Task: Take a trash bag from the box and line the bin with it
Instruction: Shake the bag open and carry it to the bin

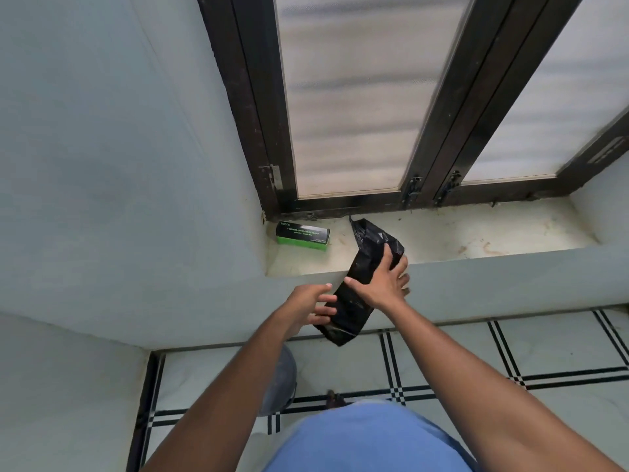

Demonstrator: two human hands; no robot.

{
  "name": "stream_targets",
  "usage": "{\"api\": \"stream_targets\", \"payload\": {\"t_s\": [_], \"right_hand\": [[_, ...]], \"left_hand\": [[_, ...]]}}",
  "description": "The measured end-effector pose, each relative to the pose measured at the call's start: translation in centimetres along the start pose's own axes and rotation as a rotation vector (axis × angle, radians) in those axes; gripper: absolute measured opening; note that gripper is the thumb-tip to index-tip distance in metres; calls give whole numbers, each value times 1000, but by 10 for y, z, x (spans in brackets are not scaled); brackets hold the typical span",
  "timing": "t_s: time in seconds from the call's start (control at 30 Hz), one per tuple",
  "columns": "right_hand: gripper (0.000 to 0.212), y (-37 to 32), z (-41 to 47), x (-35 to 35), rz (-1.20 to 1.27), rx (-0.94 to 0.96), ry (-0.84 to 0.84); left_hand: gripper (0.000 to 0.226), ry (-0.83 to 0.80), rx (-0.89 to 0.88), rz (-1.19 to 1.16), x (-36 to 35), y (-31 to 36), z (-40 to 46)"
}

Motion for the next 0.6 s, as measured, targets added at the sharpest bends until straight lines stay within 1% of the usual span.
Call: {"api": "stream_targets", "payload": {"t_s": [0.03, 0.07, 0.13, 0.17, 0.2, 0.23, 0.27, 0.33, 0.37, 0.4, 0.43, 0.47, 0.5, 0.53, 0.6], "right_hand": [[112, 2, 6, -1, 20, 1, 12], [94, 3, 9, 1, 4, 24, 53], [49, -5, 8, 10, -28, 96, 179], [37, -11, 5, 8, -2, 125, 178], [34, -19, -1, 4, 59, 169, 123], [35, -30, -10, -6, 120, 224, 24], [35, -41, -23, -19, 166, 277, -121], [29, -59, -69, -44, 253, 351, -457], [25, -63, -92, -52, 295, 370, -574], [20, -66, -111, -54, 339, 379, -629], [14, -65, -126, -55, 391, 373, -647], [10, -62, -139, -56, 454, 349, -657], [16, -58, -148, -56, 515, 317, -655], [27, -54, -153, -56, 553, 291, -645], [48, -51, -167, -57, 567, 287, -618]], "left_hand": [[41, 32, -10, 45, 2, -1, -3], [42, 48, -4, 77, 4, -8, -5], [41, 41, 32, 89, 7, -23, -13], [40, 41, 55, 76, 9, -30, -17], [42, 56, 71, 63, 13, -37, -19], [47, 84, 71, 37, 19, -41, -20], [54, 118, 64, 4, 26, -43, -21], [75, 160, 26, -123, 39, -43, -26], [84, 166, 4, -209, 46, -43, -31], [86, 169, -20, -289, 54, -40, -37], [79, 181, -50, -354, 63, -37, -44], [66, 199, -88, -387, 72, -32, -52], [49, 223, -129, -380, 82, -27, -61], [36, 235, -170, -355, 89, -22, -69], [22, 228, -248, -303, 98, -19, -90]]}}
Point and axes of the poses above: each hand's wrist, its own z-axis towards the middle knuckle, its own x-axis out of the back of the hand, y = z × x, the point moved 10 cm from there along z, towards the middle knuckle, and after that the axes turned 1 degree about -x, right-handed, at the moved point
